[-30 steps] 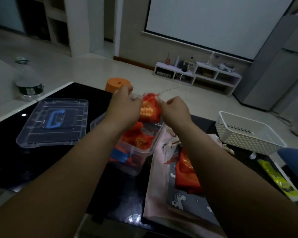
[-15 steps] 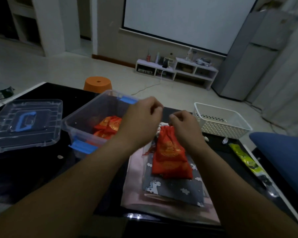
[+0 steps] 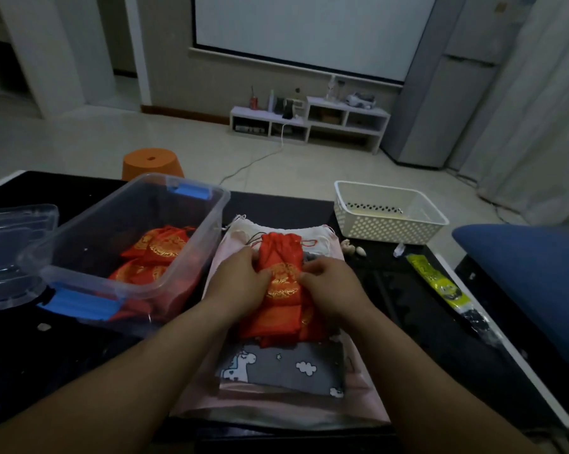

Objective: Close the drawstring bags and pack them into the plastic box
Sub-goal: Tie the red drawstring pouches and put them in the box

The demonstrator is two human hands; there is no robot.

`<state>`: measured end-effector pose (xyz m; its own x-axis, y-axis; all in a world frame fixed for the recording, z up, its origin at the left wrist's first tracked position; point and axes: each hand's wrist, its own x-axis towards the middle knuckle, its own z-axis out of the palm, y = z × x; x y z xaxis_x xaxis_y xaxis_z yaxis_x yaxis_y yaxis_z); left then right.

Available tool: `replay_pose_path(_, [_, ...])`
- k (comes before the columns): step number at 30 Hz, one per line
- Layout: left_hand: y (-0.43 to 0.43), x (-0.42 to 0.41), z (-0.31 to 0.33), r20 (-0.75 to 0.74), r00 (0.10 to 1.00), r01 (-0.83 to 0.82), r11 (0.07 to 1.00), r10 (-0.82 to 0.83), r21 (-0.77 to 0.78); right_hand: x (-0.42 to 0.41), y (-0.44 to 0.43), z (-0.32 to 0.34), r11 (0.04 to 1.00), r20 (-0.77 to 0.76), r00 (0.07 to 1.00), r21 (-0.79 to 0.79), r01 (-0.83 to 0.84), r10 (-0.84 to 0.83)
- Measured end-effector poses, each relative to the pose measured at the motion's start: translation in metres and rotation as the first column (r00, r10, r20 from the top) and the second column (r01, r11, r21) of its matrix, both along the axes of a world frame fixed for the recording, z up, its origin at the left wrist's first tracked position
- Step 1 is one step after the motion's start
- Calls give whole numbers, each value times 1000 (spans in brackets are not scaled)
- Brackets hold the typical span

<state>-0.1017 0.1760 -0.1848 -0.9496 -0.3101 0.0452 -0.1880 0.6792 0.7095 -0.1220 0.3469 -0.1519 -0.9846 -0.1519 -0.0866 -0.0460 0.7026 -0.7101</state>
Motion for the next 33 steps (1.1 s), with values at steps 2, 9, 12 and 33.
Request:
replay_pose_path(2, [0, -2, 0, -109, 993, -41, 999, 41, 3, -1, -2, 1, 995, 39, 999, -94, 19, -16])
replay_pose_path(9, [-2, 6, 22, -196, 980, 37, 958, 21, 285, 5, 0, 15, 868, 250, 967, -490, 82, 50])
replay_pose_path(12, [-3, 14, 37, -169, 986, 92, 825, 4, 558, 11, -2, 19, 740, 356, 927, -654, 154, 122])
replay_pose_path(33, [8, 10, 33, 76, 991, -91, 143, 108, 986, 18, -17, 20, 475, 452, 892, -787, 394, 10])
